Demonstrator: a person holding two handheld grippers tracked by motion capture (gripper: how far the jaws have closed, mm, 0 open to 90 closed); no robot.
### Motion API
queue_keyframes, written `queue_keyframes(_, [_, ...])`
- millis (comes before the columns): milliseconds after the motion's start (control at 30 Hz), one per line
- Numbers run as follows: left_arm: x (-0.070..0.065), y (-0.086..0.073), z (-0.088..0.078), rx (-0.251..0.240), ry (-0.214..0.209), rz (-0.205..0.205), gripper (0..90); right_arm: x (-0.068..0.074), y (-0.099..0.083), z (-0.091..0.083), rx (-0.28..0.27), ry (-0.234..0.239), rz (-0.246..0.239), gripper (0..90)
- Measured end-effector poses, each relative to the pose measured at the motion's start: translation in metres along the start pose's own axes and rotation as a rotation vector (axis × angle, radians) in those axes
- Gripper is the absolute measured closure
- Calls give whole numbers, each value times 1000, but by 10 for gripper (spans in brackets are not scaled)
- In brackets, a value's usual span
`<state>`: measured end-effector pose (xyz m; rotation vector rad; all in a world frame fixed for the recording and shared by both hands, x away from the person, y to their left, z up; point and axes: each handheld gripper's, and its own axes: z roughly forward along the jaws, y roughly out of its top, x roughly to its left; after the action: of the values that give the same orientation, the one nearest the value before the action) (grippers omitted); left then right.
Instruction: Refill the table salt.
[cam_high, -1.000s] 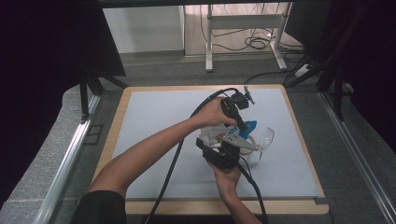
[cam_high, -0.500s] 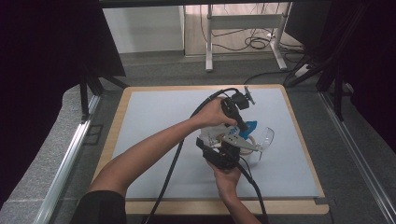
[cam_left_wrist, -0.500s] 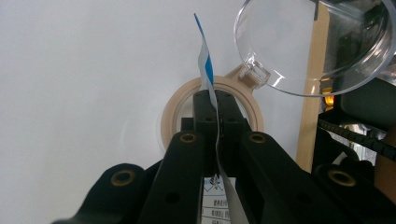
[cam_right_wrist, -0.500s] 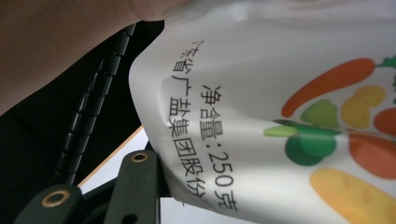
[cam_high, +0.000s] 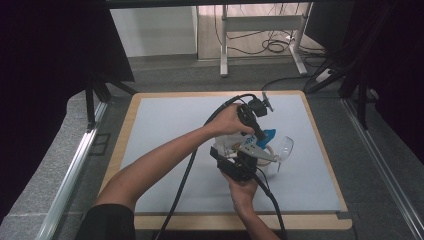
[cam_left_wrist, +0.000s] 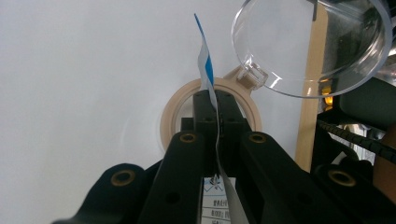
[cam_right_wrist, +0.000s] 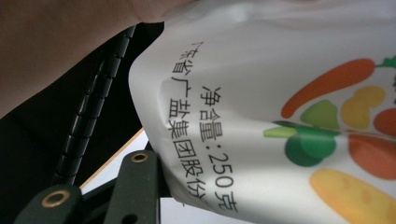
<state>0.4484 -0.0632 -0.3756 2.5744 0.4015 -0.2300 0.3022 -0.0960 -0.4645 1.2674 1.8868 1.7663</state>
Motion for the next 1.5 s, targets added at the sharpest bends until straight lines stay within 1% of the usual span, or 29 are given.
queue_keyframes(433, [0, 0, 2, 3, -5, 5, 899, 0, 0, -1, -1, -6, 4, 585])
queue_keyframes(900, [1, -3, 4, -4, -8, -4, 899, -1, -2, 1, 9, -3, 0, 585])
queue_keyframes(1300, [3, -6, 5, -5, -11, -4, 899, -1, -4, 3, 14, 1, -2, 585])
queue_keyframes(1367, [3, -6, 5, -6, -11, -9, 899, -1, -5, 3, 15, 0, -3, 585])
queue_keyframes(1500, [4, -6, 5, -6, -11, -7, 899, -1, -5, 3, 12, -3, -4, 585])
